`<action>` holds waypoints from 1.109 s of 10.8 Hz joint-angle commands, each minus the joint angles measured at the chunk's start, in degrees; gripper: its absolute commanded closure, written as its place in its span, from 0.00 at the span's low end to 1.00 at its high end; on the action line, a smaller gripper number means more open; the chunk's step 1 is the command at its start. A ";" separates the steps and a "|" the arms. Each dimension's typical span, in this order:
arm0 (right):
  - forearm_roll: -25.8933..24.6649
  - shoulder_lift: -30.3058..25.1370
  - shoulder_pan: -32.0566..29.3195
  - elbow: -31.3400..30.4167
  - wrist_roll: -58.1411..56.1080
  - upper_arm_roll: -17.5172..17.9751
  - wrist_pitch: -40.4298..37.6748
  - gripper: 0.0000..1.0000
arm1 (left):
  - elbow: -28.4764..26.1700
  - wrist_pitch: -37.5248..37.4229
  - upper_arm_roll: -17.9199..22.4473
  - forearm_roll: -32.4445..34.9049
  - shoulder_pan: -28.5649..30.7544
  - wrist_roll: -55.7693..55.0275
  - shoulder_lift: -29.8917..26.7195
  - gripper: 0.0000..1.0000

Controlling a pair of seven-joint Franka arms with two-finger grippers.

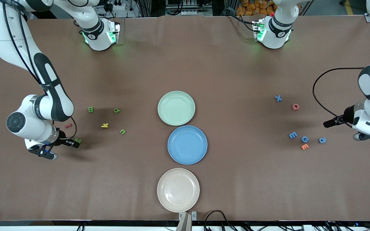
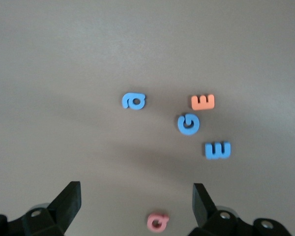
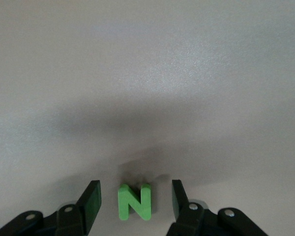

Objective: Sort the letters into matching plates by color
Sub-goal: 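Grasp the green N with the right gripper while the left gripper lowers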

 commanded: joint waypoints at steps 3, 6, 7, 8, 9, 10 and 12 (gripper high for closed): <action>0.55 1.04 -0.32 -0.21 1.93 0.94 1.58 0.38 | 2.48 6.45 -0.25 4.58 -1.08 -13.06 8.73 0.00; 0.29 1.04 -0.23 -0.47 2.29 0.94 1.57 0.42 | 3.80 7.50 -0.34 5.03 -2.40 -17.73 11.54 0.00; -0.06 1.04 -0.23 -1.00 2.29 0.94 1.66 0.43 | 3.89 8.90 -0.34 5.03 -2.75 -19.74 12.60 0.00; -0.06 1.04 -0.14 -1.00 2.29 1.03 1.66 0.46 | 3.98 9.96 -0.34 5.03 -3.19 -20.98 13.30 0.00; -0.06 1.04 -0.14 -1.09 2.29 1.03 1.58 0.48 | 3.98 10.40 -0.34 4.94 -3.11 -21.08 13.74 0.00; -0.15 1.04 -0.14 -1.35 2.29 1.03 1.57 0.49 | 4.15 11.10 -0.34 4.86 -3.11 -21.17 14.18 0.00; -0.24 0.95 -0.06 -1.35 1.85 1.29 1.57 0.65 | 5.73 11.81 -0.34 4.94 -3.19 -23.35 16.20 0.00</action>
